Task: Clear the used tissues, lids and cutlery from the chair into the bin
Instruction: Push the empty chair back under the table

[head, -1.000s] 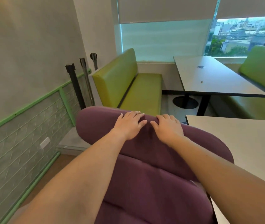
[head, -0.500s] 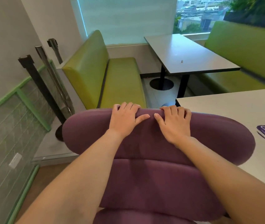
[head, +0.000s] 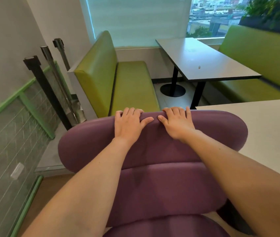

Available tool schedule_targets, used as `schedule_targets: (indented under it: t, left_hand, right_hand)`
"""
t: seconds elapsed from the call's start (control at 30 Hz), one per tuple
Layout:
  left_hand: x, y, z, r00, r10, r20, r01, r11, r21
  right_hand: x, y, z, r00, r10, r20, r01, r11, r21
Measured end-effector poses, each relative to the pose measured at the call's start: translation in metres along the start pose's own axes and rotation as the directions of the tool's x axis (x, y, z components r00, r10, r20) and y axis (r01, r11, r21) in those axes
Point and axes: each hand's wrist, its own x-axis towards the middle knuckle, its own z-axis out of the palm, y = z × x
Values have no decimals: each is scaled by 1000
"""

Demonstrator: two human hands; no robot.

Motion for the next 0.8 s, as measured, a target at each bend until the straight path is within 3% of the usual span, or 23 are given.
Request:
schedule_targets:
  t: [0.17,0.43,0.8]
  left_hand:
    - [2,-48,-1,993,-114,30,113,993,23]
    - [-2,-105,-3,967,-253,8,252,965,76]
    - [-35,-134,-36,973,-170,158,164,985,51]
  right_hand:
    - [37,-50,8,994,-81,73,82,997,-7]
    - [76,-109,26,979,-190,68,188,981,38]
    - [67,-112,31,987,-157,41,149,976,160]
